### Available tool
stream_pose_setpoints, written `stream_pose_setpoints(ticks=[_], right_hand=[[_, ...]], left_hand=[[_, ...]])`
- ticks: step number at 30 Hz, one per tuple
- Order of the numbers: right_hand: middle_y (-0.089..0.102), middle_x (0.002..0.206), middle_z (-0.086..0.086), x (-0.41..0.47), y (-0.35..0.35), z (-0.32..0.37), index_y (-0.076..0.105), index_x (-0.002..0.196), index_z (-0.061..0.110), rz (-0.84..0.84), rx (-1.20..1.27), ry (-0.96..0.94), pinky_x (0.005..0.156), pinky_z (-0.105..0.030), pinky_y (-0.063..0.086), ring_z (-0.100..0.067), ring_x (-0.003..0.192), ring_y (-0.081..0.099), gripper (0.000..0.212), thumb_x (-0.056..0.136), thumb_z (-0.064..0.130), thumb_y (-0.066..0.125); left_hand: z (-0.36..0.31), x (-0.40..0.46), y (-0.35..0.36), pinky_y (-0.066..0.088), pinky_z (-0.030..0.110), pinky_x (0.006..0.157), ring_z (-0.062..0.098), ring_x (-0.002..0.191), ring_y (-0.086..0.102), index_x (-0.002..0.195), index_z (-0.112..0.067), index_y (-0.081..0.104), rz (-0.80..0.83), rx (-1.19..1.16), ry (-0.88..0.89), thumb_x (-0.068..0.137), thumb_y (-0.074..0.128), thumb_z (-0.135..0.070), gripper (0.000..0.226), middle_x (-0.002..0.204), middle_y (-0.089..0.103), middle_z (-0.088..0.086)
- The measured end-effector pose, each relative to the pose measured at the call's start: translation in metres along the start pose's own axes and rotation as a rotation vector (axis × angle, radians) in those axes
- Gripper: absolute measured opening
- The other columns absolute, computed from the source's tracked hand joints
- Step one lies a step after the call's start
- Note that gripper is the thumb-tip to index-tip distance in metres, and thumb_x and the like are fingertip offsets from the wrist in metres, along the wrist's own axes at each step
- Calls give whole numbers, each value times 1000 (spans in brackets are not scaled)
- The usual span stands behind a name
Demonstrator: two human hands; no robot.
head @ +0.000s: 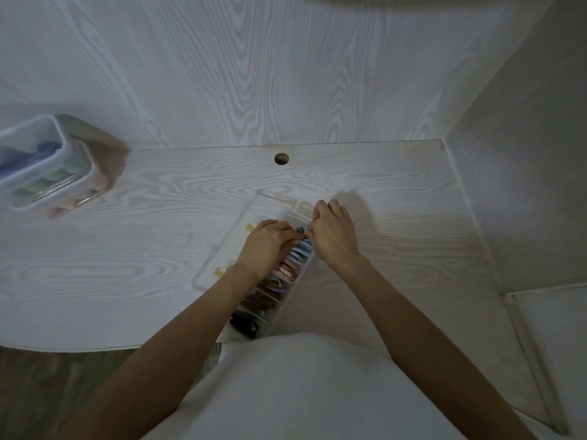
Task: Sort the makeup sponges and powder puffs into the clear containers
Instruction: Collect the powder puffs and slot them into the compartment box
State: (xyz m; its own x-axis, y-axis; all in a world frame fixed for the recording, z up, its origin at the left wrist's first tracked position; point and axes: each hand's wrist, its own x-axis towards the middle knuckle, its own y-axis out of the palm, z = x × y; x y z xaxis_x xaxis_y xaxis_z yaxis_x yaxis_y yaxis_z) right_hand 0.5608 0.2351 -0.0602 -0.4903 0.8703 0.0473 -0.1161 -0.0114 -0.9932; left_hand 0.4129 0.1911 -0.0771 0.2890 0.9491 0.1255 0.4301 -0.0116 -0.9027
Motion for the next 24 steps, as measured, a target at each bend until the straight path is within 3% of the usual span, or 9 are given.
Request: stream_pose_setpoints(ticks=[3, 5, 7, 9, 11, 14, 17, 20, 24], right_hand=[[57, 82, -4, -5, -1, -1, 69, 61, 13, -19, 14, 26, 67, -32, 40, -25, 80, 52, 9, 69, 14, 73], [58, 82, -5, -13, 0, -3, 69, 68, 12, -124, 108, 20, 64, -32, 42, -26, 76, 53, 4, 67, 13, 73], [59, 88, -7, -17, 1, -5, 69, 76, 13, -204, 173, 4, 64, -33, 42, -24, 81, 48, 8, 68, 12, 72], [61, 93, -6, -14, 2, -7, 70, 68, 15, -213, 127, -26, 65, -32, 41, -21, 86, 40, 5, 67, 12, 73], [63, 95, -4, -6, 3, -6, 70, 57, 17, -140, 32, -48, 67, -31, 41, -22, 88, 40, 10, 62, 11, 77], [64, 86, 1, 5, -1, 4, 69, 52, 19, 16, -60, -46, 70, -30, 36, -25, 81, 55, 15, 53, 12, 82], [63, 94, 0, 10, -6, 7, 74, 65, 16, 85, -103, -55, 76, -30, 26, -25, 90, 54, 5, 67, 11, 74], [57, 118, -4, 3, -10, -6, 74, 94, 10, 113, 132, -19, 88, -31, 34, -24, 107, 46, 20, 89, 12, 54], [60, 100, -5, -2, -20, -23, 63, 93, 9, -96, 608, 162, 79, -33, 48, -18, 89, 56, 10, 91, 14, 55]], left_hand=[[1, 0, -1, 39, 26, 76, 23, 69, 65, 91, -16, 74, 3, 1, 16, 86, 46, -30, 32, 84, 71, 3], [1, -1, -2, 39, 26, 75, 23, 67, 64, 91, -15, 74, -10, -15, 21, 86, 46, -28, 31, 82, 70, 3], [1, 0, -2, 39, 26, 75, 23, 66, 64, 91, -15, 74, -23, -15, 26, 85, 46, -27, 31, 81, 70, 3], [2, 0, -2, 38, 26, 75, 23, 67, 65, 91, -14, 74, -27, -20, 43, 85, 46, -26, 31, 81, 71, 4], [1, -1, -3, 38, 26, 75, 23, 66, 65, 91, -14, 74, -34, -29, 61, 85, 47, -26, 31, 80, 71, 4], [3, -2, -3, 39, 27, 76, 23, 67, 65, 92, -15, 74, -31, -39, 78, 85, 47, -26, 30, 78, 70, 4], [4, -2, -3, 40, 28, 78, 26, 71, 67, 96, -11, 73, -31, -55, 90, 86, 49, -22, 29, 84, 71, 8], [-1, -9, -14, 42, 20, 79, 23, 89, 65, 108, -11, 69, -92, -199, -2, 88, 53, -13, 26, 105, 69, 8], [13, -29, -38, 36, 13, 89, 18, 108, 56, 120, -18, 61, -206, -280, -261, 90, 57, -15, 30, 121, 61, 2]])
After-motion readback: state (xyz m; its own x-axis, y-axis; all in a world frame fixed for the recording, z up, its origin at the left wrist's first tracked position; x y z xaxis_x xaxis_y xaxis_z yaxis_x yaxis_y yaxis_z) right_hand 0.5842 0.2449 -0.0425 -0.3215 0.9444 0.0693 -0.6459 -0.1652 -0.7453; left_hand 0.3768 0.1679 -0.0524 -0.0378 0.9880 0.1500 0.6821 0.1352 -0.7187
